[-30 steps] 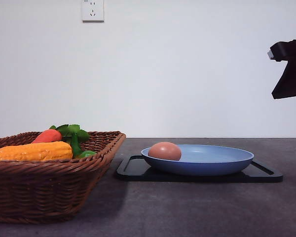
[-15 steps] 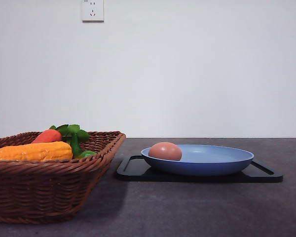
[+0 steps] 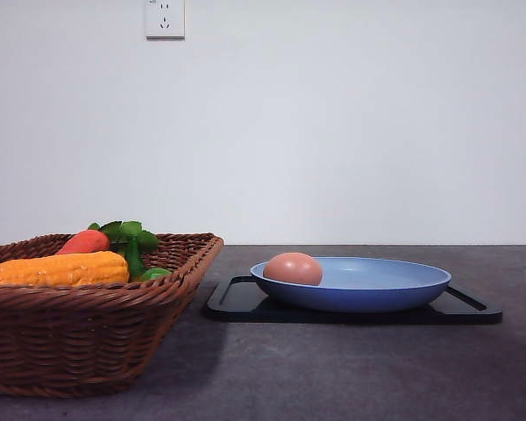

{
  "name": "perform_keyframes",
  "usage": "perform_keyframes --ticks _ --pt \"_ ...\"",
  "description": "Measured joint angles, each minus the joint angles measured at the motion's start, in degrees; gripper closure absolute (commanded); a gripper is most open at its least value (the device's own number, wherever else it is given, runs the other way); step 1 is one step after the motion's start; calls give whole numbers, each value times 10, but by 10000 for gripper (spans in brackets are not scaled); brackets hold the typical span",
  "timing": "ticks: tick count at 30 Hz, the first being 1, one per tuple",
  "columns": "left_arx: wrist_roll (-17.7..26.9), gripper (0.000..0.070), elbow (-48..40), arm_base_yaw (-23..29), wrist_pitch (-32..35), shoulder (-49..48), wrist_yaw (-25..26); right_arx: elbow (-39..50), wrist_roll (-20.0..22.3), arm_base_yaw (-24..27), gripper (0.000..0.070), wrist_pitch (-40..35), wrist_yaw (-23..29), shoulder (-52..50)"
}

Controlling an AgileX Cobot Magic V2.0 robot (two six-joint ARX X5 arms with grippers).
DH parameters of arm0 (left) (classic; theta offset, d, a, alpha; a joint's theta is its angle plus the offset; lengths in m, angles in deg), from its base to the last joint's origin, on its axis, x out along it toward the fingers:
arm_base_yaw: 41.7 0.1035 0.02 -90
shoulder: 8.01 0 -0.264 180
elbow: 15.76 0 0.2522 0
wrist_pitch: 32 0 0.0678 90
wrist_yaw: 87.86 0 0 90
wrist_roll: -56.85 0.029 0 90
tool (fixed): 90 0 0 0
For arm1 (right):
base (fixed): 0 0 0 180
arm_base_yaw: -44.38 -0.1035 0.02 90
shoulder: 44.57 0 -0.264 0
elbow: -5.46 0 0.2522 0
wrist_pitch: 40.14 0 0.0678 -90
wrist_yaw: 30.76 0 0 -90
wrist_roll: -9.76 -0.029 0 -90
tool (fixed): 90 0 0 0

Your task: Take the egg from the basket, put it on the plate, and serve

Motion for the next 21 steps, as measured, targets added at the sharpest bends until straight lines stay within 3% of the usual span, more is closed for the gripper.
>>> perform_keyframes --ticks 9,21 --pt "0 700 0 0 0 0 0 16 -14 0 700 76 -10 -3" --pt "0 700 0 0 0 0 0 16 -20 0 700 79 -10 -3"
